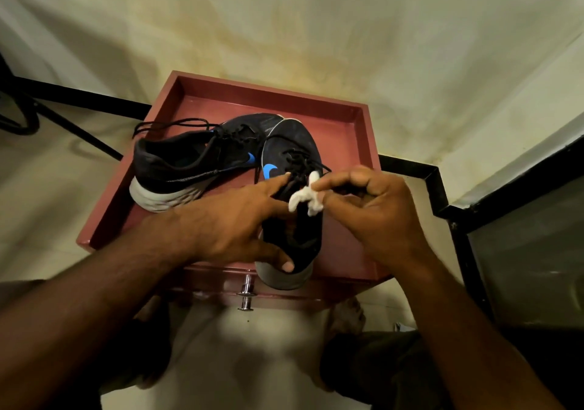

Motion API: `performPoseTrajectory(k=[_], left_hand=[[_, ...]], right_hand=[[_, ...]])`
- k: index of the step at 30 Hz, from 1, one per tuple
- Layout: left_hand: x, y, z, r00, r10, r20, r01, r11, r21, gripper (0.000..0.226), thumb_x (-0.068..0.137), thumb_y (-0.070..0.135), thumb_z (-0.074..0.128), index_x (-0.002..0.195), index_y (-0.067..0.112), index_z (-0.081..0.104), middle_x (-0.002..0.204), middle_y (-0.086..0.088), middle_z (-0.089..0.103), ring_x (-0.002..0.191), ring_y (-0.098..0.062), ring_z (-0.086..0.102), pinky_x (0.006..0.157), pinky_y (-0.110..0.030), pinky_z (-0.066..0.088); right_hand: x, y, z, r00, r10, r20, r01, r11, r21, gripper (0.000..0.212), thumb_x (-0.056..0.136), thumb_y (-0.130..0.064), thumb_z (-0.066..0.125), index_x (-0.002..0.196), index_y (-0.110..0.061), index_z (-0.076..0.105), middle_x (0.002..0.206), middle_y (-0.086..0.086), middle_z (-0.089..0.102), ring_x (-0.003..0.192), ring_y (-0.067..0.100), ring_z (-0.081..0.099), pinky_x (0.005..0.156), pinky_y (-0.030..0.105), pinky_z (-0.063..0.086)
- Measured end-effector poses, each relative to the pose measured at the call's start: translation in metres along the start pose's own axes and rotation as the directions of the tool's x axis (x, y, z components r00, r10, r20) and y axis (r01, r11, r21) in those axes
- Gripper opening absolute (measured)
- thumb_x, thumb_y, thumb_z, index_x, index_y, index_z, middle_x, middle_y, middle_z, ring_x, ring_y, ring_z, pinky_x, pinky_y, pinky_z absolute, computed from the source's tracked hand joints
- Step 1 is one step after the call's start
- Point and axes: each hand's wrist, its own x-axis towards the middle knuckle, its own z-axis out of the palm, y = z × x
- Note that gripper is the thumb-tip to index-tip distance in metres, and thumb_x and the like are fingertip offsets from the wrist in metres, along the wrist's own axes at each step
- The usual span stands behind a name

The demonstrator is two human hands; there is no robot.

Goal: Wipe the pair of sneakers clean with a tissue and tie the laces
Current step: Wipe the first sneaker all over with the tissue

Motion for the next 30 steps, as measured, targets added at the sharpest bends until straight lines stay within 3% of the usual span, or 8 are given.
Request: performPoseTrajectory(k=[3,6,12,16,18,21,26,30], left_hand=[[-0.004,0.001,-0.005,0.999,0.009,-0.042,-0.012,0.998,-0.068,0.034,0.080,0.060,0.076,0.103,0.037,0.067,0.157,0.005,0.034,0.147,-0.011,0.033,0.110,-0.028,0.040],[-0.010,0.011,-0.024,0.977,0.014,-0.211,-0.093,0.925,-0.368,0.017,0.091,0.043,0.070,0.101,0.029,0.070,0.164,0.012,0.031,0.153,0.005,0.014,0.115,-0.026,0.028],[0.000,0.019,-0.021,0.904,-0.109,-0.414,-0.184,0.774,-0.606,0.032,0.102,0.040,0.057,0.098,0.012,0.072,0.152,0.014,0.051,0.150,0.001,0.028,0.125,-0.044,0.018],[0.010,0.022,-0.010,0.847,-0.202,-0.492,-0.240,0.681,-0.692,0.049,0.095,0.045,0.053,0.101,0.000,0.072,0.150,0.013,0.054,0.145,0.004,0.035,0.127,-0.049,0.008],[0.012,0.026,-0.007,0.843,-0.260,-0.472,-0.282,0.534,-0.797,0.046,0.098,0.042,0.055,0.120,0.005,0.072,0.149,0.002,0.057,0.147,-0.015,0.040,0.125,-0.054,0.017],[0.009,0.035,-0.005,0.838,-0.366,-0.403,-0.321,0.266,-0.909,0.042,0.100,0.030,0.052,0.132,0.006,0.065,0.143,-0.018,0.059,0.129,-0.038,0.059,0.113,-0.056,0.044],[0.005,0.048,-0.015,0.845,-0.428,-0.321,-0.354,0.004,-0.935,0.049,0.103,0.032,0.046,0.135,-0.002,0.060,0.131,-0.027,0.065,0.124,-0.042,0.062,0.107,-0.055,0.049],[0.005,0.050,-0.017,0.848,-0.465,-0.256,-0.334,-0.092,-0.938,0.048,0.098,0.035,0.046,0.117,0.000,0.072,0.115,-0.028,0.071,0.100,-0.038,0.073,0.081,-0.042,0.062]], right_hand=[[0.010,-0.001,-0.008,0.955,0.003,-0.296,0.015,0.998,0.057,0.016,0.089,-0.003,0.076,0.099,-0.015,0.079,0.099,0.001,0.078,0.092,0.012,0.076,0.082,0.026,0.059],[0.008,-0.011,-0.012,0.906,-0.101,-0.412,0.156,0.983,0.102,0.014,0.089,0.001,0.075,0.101,-0.006,0.075,0.105,0.011,0.075,0.097,0.015,0.075,0.083,0.025,0.058],[-0.017,-0.034,0.002,0.756,-0.627,-0.188,0.597,0.779,-0.191,0.012,0.082,0.004,0.079,0.092,0.000,0.075,0.097,0.010,0.074,0.088,0.024,0.074,0.074,0.037,0.057],[-0.009,-0.028,0.006,0.704,-0.695,-0.145,0.619,0.701,-0.355,0.011,0.085,0.000,0.081,0.096,0.000,0.080,0.102,0.010,0.075,0.091,0.027,0.072,0.076,0.041,0.057],[-0.009,-0.028,0.004,0.721,-0.656,-0.222,0.578,0.747,-0.328,0.011,0.087,0.001,0.078,0.098,0.000,0.079,0.102,0.011,0.073,0.092,0.028,0.073,0.078,0.041,0.057],[-0.017,-0.031,0.012,0.706,-0.696,-0.131,0.629,0.701,-0.335,0.008,0.086,0.001,0.078,0.093,-0.002,0.081,0.100,0.011,0.073,0.091,0.024,0.072,0.079,0.036,0.056],[0.002,-0.015,-0.002,0.858,-0.411,-0.309,0.397,0.911,-0.110,0.015,0.085,0.008,0.076,0.095,-0.002,0.079,0.099,0.008,0.074,0.096,0.020,0.073,0.079,0.041,0.059],[-0.015,-0.026,0.010,0.815,-0.525,-0.244,0.524,0.849,-0.073,0.013,0.086,0.005,0.074,0.094,-0.004,0.078,0.099,0.010,0.073,0.093,0.021,0.073,0.080,0.032,0.057]])
